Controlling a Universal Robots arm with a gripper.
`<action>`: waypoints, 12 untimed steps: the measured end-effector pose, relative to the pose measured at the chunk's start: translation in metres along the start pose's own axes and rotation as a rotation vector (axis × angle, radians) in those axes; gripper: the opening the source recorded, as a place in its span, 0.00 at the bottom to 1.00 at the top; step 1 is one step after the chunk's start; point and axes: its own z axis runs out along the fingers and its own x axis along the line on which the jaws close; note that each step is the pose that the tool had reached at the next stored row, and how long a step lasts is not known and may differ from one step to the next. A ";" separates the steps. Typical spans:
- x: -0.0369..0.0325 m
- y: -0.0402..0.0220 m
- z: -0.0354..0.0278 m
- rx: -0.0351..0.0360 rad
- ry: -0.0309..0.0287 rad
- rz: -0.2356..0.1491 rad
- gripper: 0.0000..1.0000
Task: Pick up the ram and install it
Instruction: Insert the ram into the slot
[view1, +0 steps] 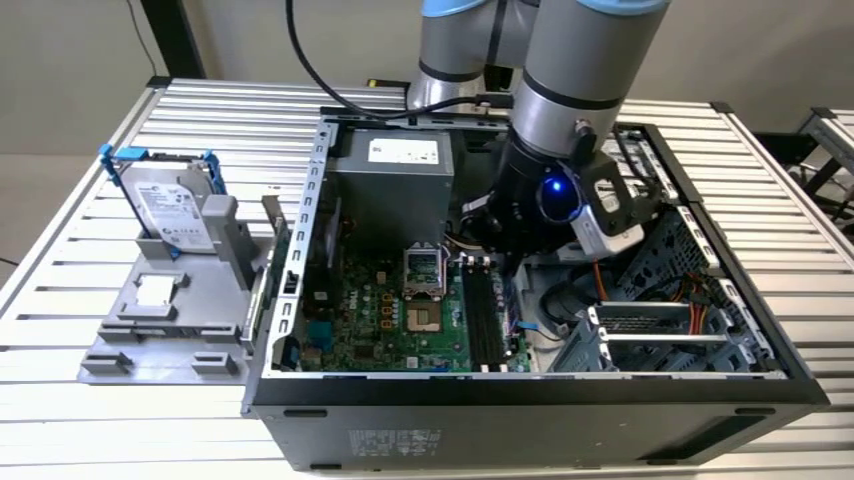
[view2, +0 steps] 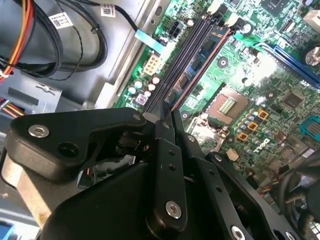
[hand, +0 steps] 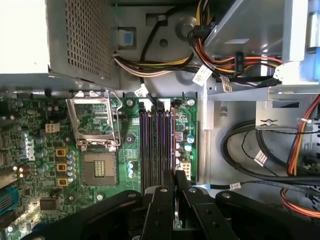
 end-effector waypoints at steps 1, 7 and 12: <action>0.0002 0.0000 0.0018 0.0000 0.0001 0.000 0.00; 0.0004 -0.0007 0.0127 -0.0001 0.0002 0.000 0.00; 0.0004 -0.0042 0.0214 0.0001 0.0004 0.000 0.00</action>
